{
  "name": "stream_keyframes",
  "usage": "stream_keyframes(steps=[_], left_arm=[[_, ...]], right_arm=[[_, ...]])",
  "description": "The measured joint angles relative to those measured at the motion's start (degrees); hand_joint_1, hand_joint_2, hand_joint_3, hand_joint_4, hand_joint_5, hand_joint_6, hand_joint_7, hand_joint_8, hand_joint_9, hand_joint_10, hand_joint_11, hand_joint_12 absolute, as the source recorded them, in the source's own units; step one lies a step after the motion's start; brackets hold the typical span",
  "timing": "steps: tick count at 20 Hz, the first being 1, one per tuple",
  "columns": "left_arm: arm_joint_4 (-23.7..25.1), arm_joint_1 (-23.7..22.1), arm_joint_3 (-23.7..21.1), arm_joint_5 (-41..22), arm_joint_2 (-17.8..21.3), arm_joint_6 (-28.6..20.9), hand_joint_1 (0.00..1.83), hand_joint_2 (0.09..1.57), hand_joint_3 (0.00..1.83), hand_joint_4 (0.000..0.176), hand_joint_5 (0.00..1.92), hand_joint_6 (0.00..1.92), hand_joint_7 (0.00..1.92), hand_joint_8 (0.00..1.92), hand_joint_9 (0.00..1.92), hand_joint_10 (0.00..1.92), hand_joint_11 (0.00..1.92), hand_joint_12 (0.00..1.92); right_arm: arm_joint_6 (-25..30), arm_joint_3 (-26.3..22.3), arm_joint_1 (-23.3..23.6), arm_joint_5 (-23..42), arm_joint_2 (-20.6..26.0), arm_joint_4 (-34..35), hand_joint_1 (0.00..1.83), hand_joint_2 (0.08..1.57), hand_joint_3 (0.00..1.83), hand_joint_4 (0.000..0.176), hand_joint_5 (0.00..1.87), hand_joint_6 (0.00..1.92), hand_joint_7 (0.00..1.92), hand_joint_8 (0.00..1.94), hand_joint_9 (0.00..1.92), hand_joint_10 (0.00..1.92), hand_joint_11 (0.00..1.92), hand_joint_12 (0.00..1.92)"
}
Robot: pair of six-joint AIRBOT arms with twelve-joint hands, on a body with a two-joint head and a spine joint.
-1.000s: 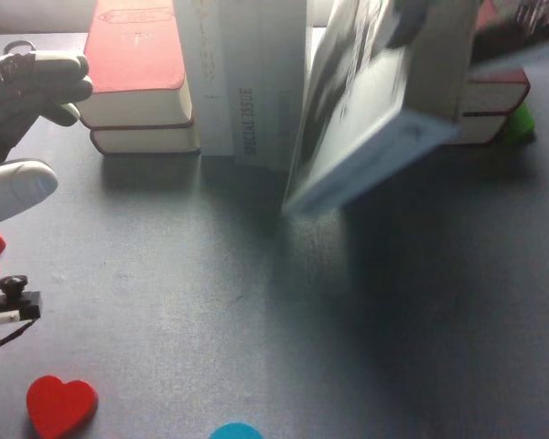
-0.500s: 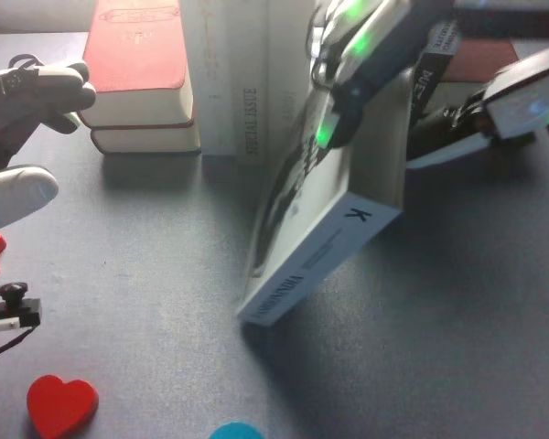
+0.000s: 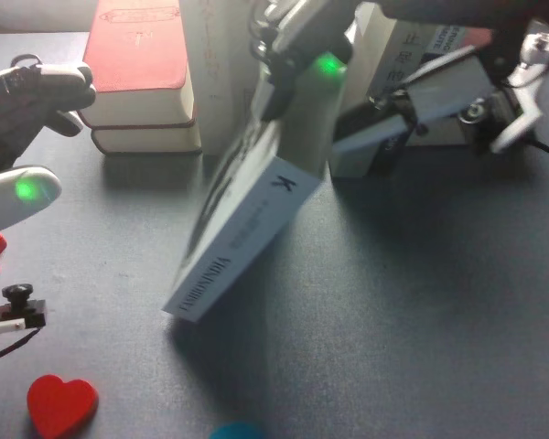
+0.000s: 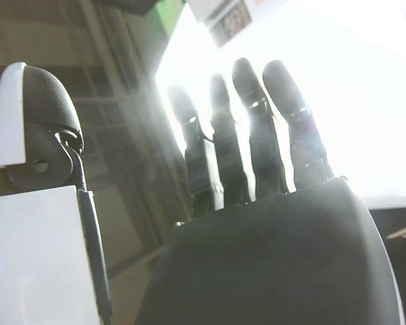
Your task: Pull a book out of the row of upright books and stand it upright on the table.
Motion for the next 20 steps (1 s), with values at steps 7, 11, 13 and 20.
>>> stream_keyframes(steps=[7,11,13,20], left_arm=[[-0.2,0.0,0.6,-0.1,-1.0,0.0,1.09,0.88,0.00,0.000,0.66,0.25,0.48,0.00,0.36,0.60,0.05,1.64],[-0.2,0.0,0.8,0.1,-1.6,0.0,1.10,0.89,0.00,0.000,0.69,0.15,0.49,0.00,0.29,0.72,0.00,1.69],[-0.1,0.0,0.8,0.1,-1.6,0.0,1.09,0.89,0.00,0.000,0.70,0.14,0.48,0.00,0.30,0.68,0.00,1.66],[-0.2,0.0,0.8,0.1,-1.6,0.0,1.11,0.88,0.00,0.000,0.72,0.11,0.47,0.00,0.35,0.57,0.03,1.63]], right_arm=[[-1.4,5.9,-5.8,0.2,-6.8,8.7,1.16,1.25,0.00,0.000,0.80,1.28,0.66,1.47,0.43,1.26,0.22,1.35],[-1.2,6.8,-9.5,-4.0,-8.4,7.2,1.09,1.33,0.00,0.000,0.69,1.45,0.53,1.68,0.33,1.56,0.19,1.92],[-1.2,6.5,-9.3,-3.7,-8.0,9.6,1.11,1.32,0.00,0.000,0.61,1.46,0.65,1.59,0.48,1.47,0.32,1.88],[-1.2,4.7,-9.1,-3.2,-7.5,8.1,1.29,1.30,0.00,0.000,0.60,1.47,0.68,1.48,0.59,1.70,0.40,1.89]])
